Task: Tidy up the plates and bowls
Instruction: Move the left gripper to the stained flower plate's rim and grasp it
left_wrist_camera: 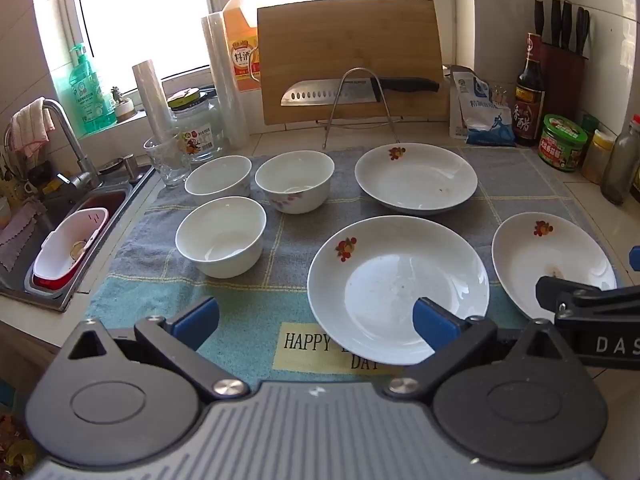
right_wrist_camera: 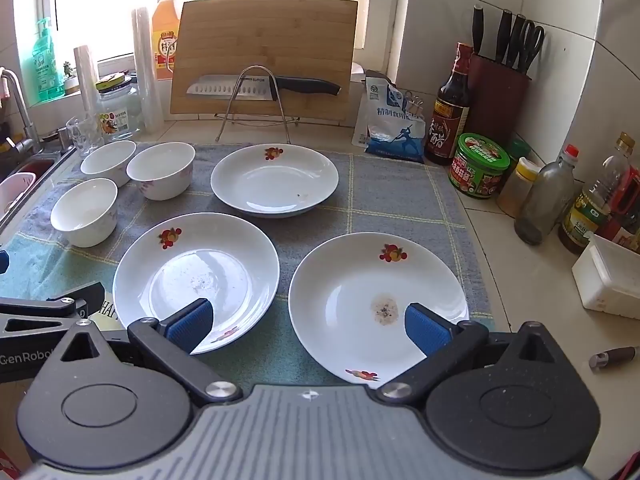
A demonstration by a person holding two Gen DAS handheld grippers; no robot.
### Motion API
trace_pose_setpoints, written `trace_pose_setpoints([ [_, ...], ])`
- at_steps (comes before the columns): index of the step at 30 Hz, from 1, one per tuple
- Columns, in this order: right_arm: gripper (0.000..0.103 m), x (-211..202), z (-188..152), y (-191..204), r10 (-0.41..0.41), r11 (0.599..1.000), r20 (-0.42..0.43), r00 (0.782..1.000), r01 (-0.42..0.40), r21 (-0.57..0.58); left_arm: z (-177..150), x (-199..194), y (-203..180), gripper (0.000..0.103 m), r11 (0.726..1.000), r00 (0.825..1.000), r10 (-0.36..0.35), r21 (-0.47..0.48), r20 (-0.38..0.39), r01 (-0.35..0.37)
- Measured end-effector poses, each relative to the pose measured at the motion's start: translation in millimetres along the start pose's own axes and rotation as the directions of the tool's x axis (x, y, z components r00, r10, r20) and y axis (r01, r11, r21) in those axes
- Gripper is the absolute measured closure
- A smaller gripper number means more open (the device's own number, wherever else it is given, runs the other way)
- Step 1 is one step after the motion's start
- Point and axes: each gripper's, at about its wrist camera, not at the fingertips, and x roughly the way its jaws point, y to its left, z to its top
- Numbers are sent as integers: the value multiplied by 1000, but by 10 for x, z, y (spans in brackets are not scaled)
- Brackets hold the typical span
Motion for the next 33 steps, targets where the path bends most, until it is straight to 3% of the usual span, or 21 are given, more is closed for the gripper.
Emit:
trace_pose_setpoints([
  [17, 0, -167, -89, -282, 27, 999, 71, 997, -25, -22, -37, -202, -200, 1, 1000, 998, -9, 20, 56, 8],
  [30, 0, -306, -260, -727, 74, 997, 171, 982, -77, 13, 99, -215, -509, 1, 993, 991, -99, 74, 86, 93],
  [33, 0, -224, -340, -827, 75, 997, 160, 984, -80, 22, 151, -171, -558, 1, 988, 987, -128, 104, 101, 118],
])
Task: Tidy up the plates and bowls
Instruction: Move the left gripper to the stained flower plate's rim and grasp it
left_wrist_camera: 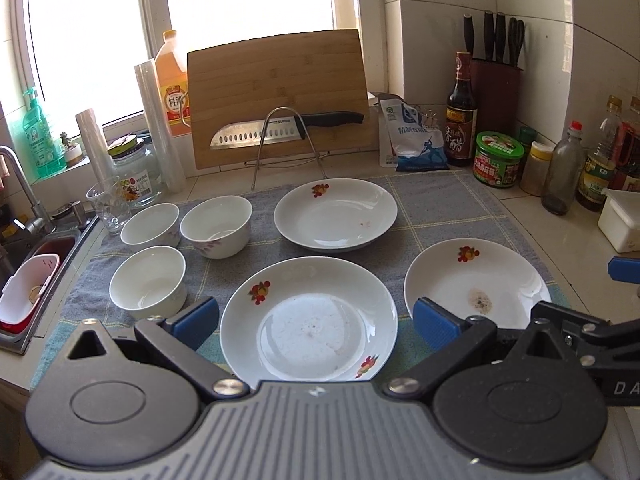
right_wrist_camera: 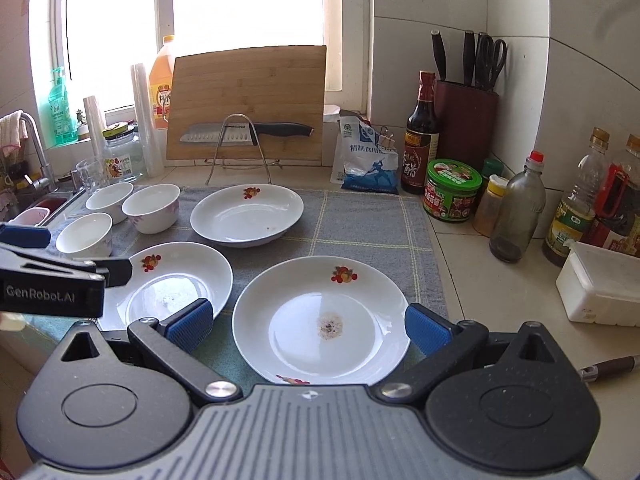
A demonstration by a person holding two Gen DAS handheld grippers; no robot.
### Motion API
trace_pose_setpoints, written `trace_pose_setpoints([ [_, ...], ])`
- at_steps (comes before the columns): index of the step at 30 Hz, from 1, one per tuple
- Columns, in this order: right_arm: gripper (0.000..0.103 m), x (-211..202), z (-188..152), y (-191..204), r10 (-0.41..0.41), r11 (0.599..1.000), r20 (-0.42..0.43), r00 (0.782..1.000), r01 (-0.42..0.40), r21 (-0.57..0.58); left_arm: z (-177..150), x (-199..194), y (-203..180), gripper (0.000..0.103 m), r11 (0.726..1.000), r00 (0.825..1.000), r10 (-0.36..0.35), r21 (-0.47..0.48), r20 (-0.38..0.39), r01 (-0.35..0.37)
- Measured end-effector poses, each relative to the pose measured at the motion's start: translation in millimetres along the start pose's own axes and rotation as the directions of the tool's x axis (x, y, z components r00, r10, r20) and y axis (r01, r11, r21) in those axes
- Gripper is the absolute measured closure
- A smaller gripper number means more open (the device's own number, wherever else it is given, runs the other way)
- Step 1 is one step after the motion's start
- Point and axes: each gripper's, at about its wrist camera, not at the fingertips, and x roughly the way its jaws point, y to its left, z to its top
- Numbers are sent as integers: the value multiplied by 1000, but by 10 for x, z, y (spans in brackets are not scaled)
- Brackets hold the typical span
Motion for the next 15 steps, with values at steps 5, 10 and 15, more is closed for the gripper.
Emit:
trace_pose_setpoints([
  [5, 0, 169, -246, -160, -2, 1000, -41, 999, 1, -18, 98, 196, -80, 1, 997, 998, -45, 64, 39, 42],
  [10, 0, 399, -442, -240, 13, 1000, -101, 995, -15, -16, 218, 486, -129, 1, 985, 991, -129, 115, 25, 125],
  [15, 0, 700, -592, -208, 9, 999, -162, 987, -15, -34, 377, 786, -200, 1, 955, 966, -255, 147, -41, 258],
])
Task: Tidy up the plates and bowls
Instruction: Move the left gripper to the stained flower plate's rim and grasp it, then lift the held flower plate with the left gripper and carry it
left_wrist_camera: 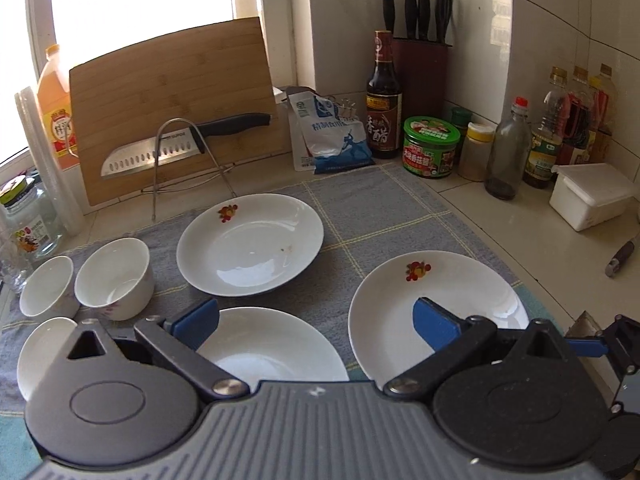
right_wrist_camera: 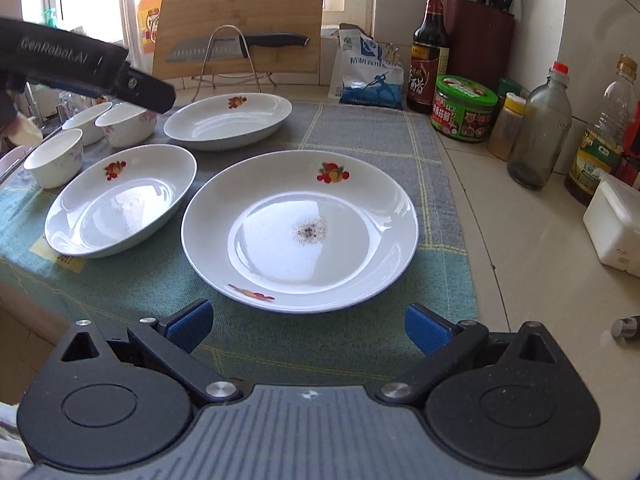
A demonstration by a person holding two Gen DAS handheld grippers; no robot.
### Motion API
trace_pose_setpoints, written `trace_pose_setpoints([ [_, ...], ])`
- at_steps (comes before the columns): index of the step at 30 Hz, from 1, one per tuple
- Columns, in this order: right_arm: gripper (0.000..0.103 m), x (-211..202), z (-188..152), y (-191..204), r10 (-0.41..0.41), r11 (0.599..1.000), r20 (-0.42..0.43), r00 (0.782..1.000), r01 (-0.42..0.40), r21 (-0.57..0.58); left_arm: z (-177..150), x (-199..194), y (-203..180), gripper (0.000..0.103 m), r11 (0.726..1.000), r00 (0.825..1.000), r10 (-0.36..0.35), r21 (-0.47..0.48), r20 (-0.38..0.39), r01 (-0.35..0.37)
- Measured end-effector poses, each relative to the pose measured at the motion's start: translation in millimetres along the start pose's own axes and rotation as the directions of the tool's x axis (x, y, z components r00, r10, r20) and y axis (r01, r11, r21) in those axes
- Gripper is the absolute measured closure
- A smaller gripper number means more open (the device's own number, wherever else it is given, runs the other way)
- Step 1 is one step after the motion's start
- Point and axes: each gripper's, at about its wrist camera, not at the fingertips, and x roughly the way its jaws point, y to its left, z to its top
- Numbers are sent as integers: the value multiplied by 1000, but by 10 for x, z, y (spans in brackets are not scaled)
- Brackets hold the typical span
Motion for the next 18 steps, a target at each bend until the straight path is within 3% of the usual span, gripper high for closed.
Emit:
trace_pose_setpoints([
  [10, 0, 409, -27, 4, -17, 1000, -35, 999, 17, -3, 208, 636, -83, 1, 983, 981, -150, 89, -125, 161],
  [15, 0, 429, -30, -40, -6, 1000, -10, 1000, 6, -20, 291, 864, -216, 1, 962, 971, -174, 182, -167, 204],
  [18, 0, 400, -115, -50, 1, 1000, 47, 999, 0, -27, 308, 1005, -325, 1, 936, 958, -202, 246, -204, 250],
])
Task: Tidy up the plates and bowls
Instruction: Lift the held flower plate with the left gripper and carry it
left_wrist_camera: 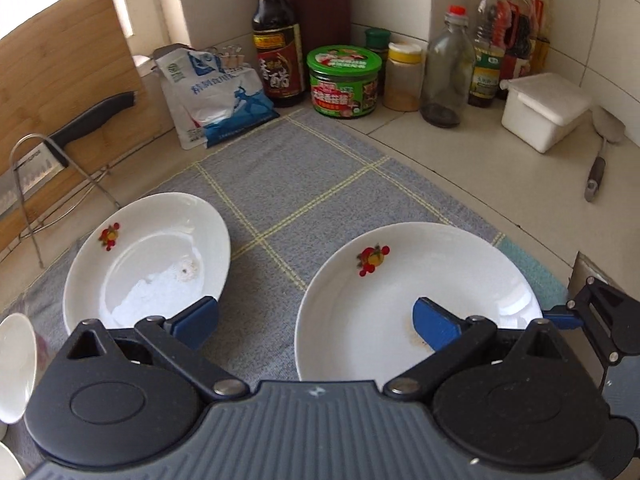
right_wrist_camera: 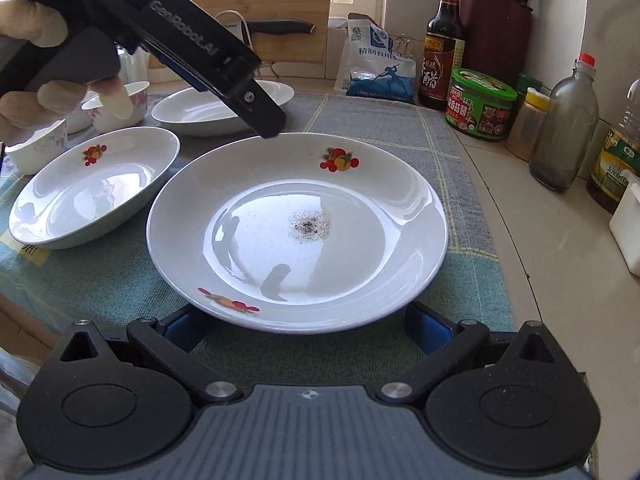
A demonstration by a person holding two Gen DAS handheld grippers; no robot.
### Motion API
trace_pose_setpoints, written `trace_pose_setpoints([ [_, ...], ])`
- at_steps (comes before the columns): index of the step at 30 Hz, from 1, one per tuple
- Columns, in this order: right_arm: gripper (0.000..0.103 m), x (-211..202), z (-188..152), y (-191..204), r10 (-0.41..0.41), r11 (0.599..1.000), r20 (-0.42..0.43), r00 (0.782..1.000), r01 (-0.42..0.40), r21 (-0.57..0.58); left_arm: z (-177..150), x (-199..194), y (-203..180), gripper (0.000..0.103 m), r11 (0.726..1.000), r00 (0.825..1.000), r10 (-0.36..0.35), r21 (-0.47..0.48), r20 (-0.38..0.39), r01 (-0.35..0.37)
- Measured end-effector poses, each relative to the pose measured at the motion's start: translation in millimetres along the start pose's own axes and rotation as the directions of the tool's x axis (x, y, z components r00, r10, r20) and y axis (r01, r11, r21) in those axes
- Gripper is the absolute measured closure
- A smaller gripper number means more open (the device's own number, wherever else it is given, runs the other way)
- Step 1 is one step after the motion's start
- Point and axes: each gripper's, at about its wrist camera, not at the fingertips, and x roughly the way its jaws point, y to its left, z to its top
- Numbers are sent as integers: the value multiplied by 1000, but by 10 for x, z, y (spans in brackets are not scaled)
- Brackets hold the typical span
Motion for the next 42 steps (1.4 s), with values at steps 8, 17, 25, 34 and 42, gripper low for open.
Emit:
trace_pose_setpoints([
  [8, 0, 16, 13, -15, 17, 1000, 18, 1000, -17, -16, 213, 311, -67, 2, 972, 981, -177, 140, -85, 187],
  [17, 0, 36, 26, -15, 29, 999, 17, 999, -28, -28, 400, 624, -16, 17, 929, 944, -266, 209, -194, 305],
  [25, 0, 46, 53, -12, 32, 999, -2, 999, -32, -33, 462, 791, 46, 30, 891, 884, -350, 182, -310, 416],
  [34, 0, 84, 110, -12, 46, 998, -32, 998, -48, -47, 518, 852, 77, 30, 873, 842, -376, 157, -386, 462],
  [42, 0, 89, 135, -14, 48, 998, -63, 997, -51, -43, 506, 836, 58, 30, 871, 845, -367, 175, -389, 459],
])
